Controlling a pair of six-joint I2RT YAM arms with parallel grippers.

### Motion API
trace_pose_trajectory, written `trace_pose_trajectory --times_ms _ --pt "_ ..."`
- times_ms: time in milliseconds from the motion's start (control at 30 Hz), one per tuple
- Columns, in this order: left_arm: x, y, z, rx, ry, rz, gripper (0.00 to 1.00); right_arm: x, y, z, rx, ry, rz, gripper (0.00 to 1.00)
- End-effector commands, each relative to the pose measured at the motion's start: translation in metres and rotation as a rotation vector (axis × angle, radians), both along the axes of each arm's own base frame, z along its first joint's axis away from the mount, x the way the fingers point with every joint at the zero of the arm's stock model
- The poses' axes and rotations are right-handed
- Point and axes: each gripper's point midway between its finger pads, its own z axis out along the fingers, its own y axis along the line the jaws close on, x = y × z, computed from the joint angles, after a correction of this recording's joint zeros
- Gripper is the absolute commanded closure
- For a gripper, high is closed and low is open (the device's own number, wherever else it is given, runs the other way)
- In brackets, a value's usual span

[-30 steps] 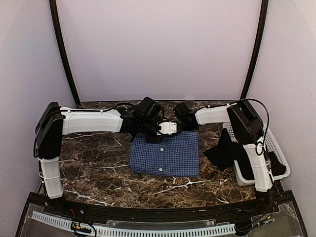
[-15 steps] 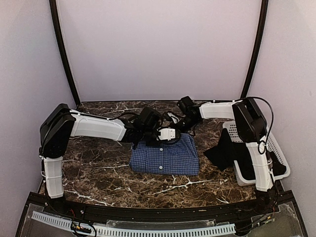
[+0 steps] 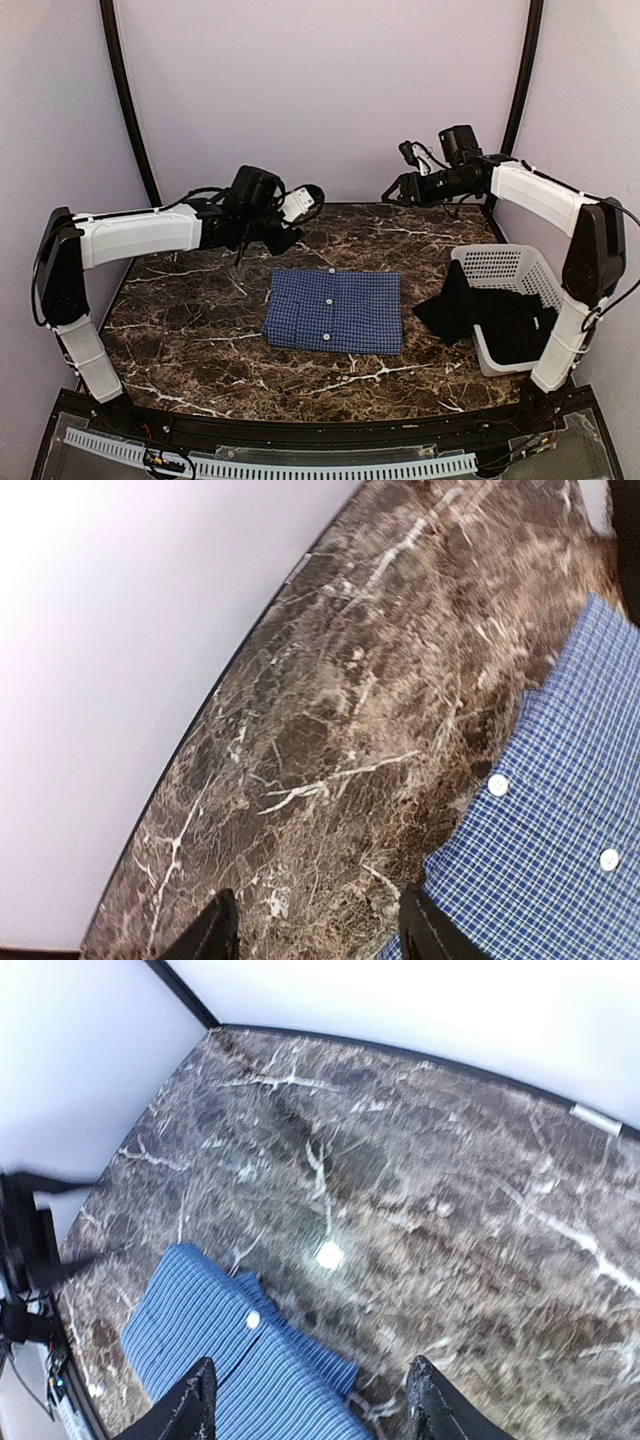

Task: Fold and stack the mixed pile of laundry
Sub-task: Adjust the square-folded shirt at the center of the board.

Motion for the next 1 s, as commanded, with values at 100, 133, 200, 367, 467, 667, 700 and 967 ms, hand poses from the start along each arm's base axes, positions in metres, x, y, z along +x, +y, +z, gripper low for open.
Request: trace_pose_trajectory --times_ms 100,133,200,367,467,667,700,967 --pt "-0.029 0.059 -0.012 -0.478 0.450 0.348 0.41 -0.058 -0.008 -0.073 -0.028 0.202 -0.002 0.41" --pt "-0.035 0.063 -0.025 -0.530 0.512 0.387 0.40 -0.062 -0.009 -0.081 -0.035 0.215 -0.003 0.41" --pt "-0.040 0.069 -0.037 -0.613 0.600 0.411 0.38 -0.067 -0.013 -0.098 -0.055 0.246 -0.009 0.42" --pt "-0.039 0.084 -0.064 -0.716 0.724 0.484 0.37 -0.073 -0.013 -0.125 -0.067 0.298 -0.003 0.42" --pt "-0.037 0.079 -0.076 -0.780 0.777 0.466 0.37 -0.071 -0.014 -0.140 -0.082 0.318 -0.007 0.42" --pt "-0.035 0.061 -0.089 -0.843 0.861 0.408 0.35 -0.069 -0.009 -0.163 -0.078 0.361 0.012 0.45" --pt "-0.032 0.058 -0.087 -0.861 0.860 0.396 0.35 -0.068 -0.007 -0.165 -0.073 0.365 0.017 0.45" --pt "-0.024 0.052 -0.099 -0.892 0.869 0.385 0.63 -0.067 -0.001 -0.171 -0.044 0.377 0.042 0.78"
